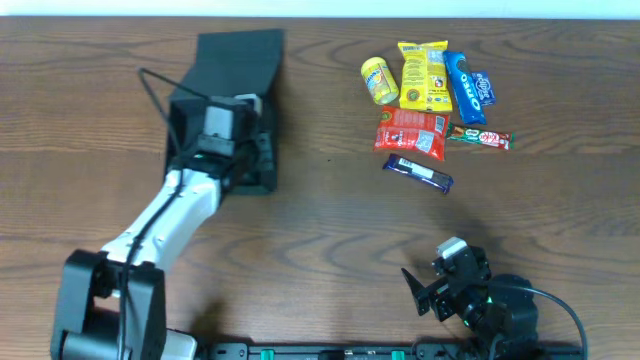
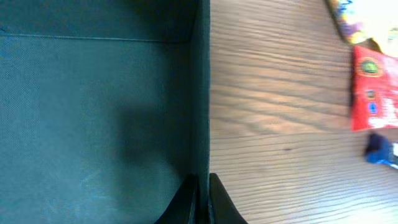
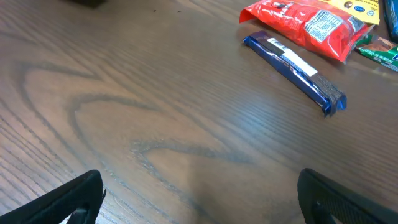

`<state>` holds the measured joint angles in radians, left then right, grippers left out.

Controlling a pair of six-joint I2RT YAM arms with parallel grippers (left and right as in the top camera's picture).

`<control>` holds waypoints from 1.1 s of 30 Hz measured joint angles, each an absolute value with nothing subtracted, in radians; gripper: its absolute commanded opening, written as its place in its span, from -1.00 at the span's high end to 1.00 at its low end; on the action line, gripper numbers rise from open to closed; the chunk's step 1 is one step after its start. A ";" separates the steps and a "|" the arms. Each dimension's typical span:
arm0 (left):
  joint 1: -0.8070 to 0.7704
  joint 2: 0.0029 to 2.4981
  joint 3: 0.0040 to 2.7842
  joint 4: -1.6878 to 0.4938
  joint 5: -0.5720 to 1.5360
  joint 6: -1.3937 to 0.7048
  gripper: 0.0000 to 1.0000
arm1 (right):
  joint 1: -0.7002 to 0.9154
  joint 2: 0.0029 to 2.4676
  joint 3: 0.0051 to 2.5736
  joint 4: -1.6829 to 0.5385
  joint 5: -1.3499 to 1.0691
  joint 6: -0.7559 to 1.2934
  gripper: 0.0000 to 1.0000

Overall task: Pack container
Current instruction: 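Push the black box rightward across the table with the left gripper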

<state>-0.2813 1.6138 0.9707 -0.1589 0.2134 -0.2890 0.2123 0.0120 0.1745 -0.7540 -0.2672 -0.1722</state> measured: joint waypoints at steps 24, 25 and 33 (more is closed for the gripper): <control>-0.585 1.891 1.256 -0.215 0.094 -0.536 0.65 | 0.212 0.012 0.175 -0.754 -0.264 -0.172 -0.99; -0.585 1.891 1.256 -0.213 0.102 -0.538 0.00 | 0.212 0.012 0.175 -0.754 -0.264 -0.172 -0.98; -0.585 1.890 1.321 -0.292 0.180 -0.529 -0.91 | 0.212 0.012 0.175 -0.754 -0.264 -0.172 -0.99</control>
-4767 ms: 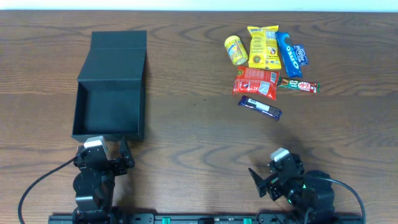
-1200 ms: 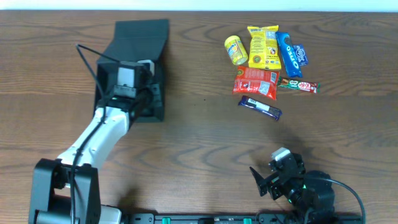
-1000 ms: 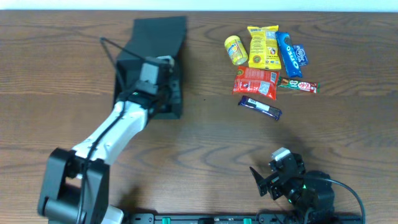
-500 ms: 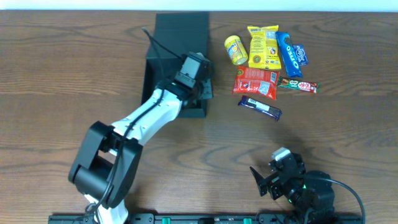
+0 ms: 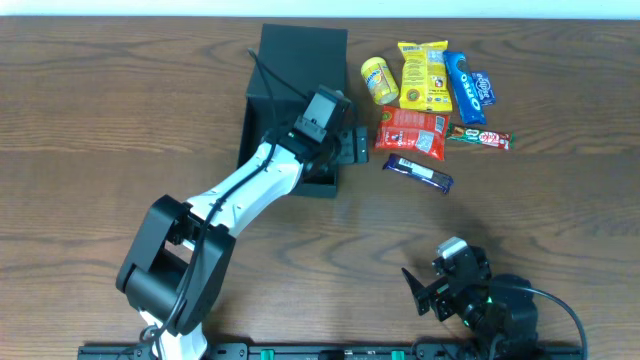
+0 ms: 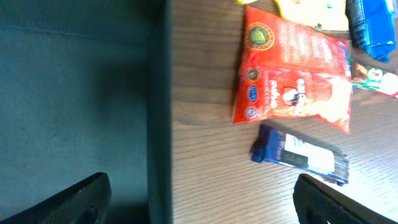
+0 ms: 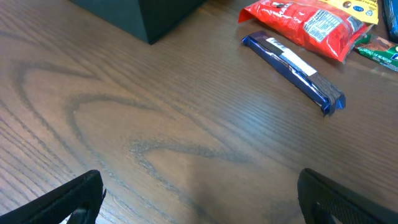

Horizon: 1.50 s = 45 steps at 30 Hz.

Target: Pack container

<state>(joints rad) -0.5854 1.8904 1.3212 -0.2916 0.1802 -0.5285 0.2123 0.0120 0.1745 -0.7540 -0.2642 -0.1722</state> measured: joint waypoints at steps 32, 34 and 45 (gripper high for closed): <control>-0.292 1.802 1.274 -0.585 -0.085 -0.101 0.05 | 0.212 0.012 0.175 -0.754 -0.263 -0.172 -0.99; -0.292 1.832 1.274 -0.583 -0.068 -0.106 0.40 | 0.212 0.012 0.175 -0.754 -0.264 -0.172 -0.98; -0.292 1.902 1.274 -0.576 -0.018 -0.150 0.88 | 0.212 0.012 0.175 -0.754 -0.263 -0.172 -0.98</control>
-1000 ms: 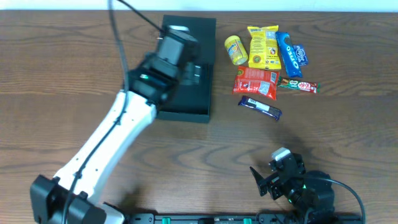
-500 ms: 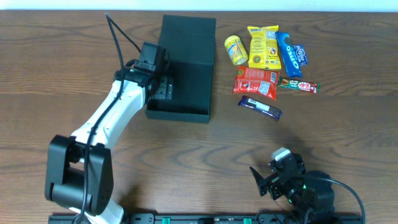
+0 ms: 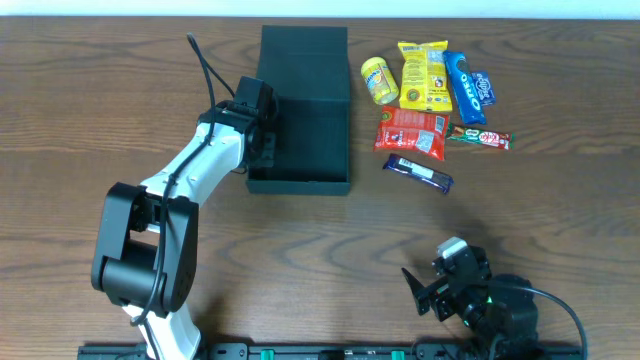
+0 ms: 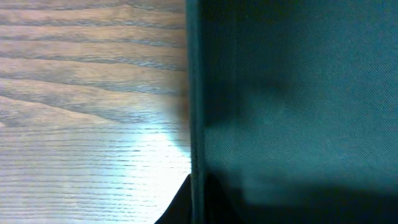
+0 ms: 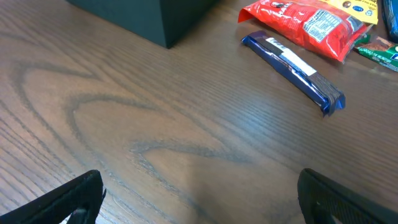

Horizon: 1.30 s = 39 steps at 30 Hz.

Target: Pack container

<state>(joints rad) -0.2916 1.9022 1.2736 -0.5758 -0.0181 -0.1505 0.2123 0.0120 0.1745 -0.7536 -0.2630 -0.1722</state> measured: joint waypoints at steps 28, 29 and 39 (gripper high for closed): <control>-0.369 1.902 1.274 -0.567 0.037 -0.274 0.88 | 0.212 0.012 0.175 -0.754 -0.261 -0.172 -0.99; -0.369 1.902 1.274 -0.568 0.041 -0.285 0.89 | 0.212 0.012 0.175 -0.754 -0.261 -0.172 -0.99; -0.369 1.902 1.274 -0.572 0.072 -0.339 -0.18 | 0.212 0.012 0.175 -0.754 -0.261 -0.172 -0.98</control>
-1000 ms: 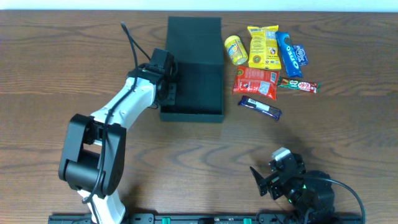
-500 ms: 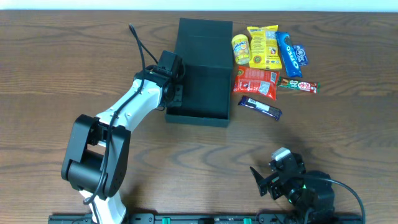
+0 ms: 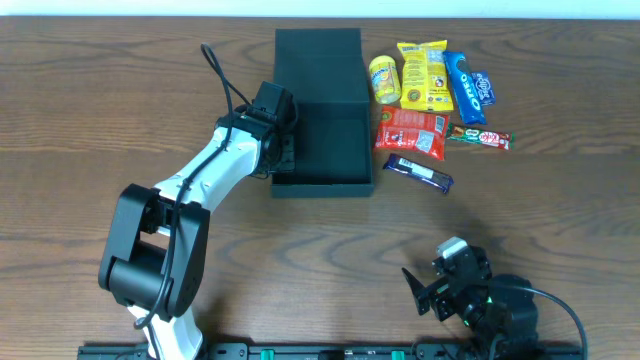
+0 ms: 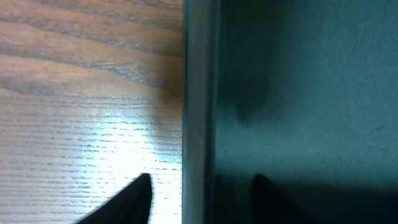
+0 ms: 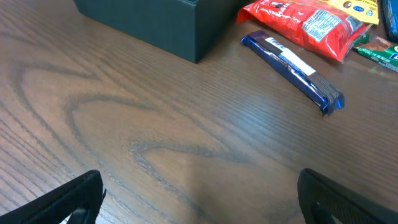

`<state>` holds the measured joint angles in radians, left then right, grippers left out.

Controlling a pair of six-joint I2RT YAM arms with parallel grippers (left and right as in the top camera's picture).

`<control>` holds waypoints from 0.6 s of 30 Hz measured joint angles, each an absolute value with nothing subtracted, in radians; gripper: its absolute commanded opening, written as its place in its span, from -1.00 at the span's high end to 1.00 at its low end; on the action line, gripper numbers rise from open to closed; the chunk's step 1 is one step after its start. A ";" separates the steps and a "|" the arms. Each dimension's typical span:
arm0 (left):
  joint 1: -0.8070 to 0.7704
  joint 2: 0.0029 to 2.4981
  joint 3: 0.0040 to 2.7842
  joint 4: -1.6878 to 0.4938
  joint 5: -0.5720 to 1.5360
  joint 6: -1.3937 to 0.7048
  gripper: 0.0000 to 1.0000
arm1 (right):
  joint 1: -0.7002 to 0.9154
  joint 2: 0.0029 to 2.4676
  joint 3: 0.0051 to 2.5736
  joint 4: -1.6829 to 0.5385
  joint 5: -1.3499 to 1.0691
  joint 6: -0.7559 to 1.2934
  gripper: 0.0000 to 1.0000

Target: Pack container

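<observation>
An open black box [image 3: 325, 120] stands on the table, its right wall close to the snacks. My left gripper [image 3: 283, 150] is at the box's left wall [image 4: 199, 93]. The gripper [image 4: 200, 186] is open, with one finger on the wood outside and the other inside the box. The snacks are a yellow round pack [image 3: 383, 80], a yellow bag [image 3: 423, 75], a blue Oreo pack [image 3: 459, 87], a red bag [image 3: 411, 133], a green and red bar [image 3: 478, 137] and a dark blue bar [image 5: 292, 65]. My right gripper [image 5: 202, 186] is open and empty near the front right.
The table's far edge runs just behind the box and the snacks. A small blue packet [image 3: 483, 88] lies beside the Oreo pack. Bare wood lies between the right gripper and the dark blue bar.
The box now stands a little further right, nearer the snacks. My left gripper, then shut on the box's left wall, now has its fingers apart on either side of it. The right arm is unchanged.
The box first stood at the left with my left gripper shut on its right wall. Then it stood further right, beside the snacks, with the gripper open at that wall. Later the gripper was shut on the left wall; now the box is further right and the gripper open.
</observation>
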<state>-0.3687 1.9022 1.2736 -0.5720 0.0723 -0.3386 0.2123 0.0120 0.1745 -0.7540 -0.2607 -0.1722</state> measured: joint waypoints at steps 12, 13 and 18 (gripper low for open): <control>-0.369 1.900 1.274 -0.572 0.076 -0.304 -0.20 | 0.212 0.012 0.175 -0.754 -0.261 -0.172 -0.99; -0.369 1.897 1.274 -0.572 0.076 -0.298 -0.22 | 0.212 0.012 0.175 -0.754 -0.261 -0.172 -0.98; -0.369 1.813 1.274 -0.572 0.076 -0.275 -0.30 | 0.212 0.012 0.175 -0.754 -0.261 -0.172 -0.99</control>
<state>-0.3687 1.8130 1.2736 -0.5724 0.0757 -0.2749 0.2123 0.0120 0.1745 -0.7540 -0.2611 -0.1722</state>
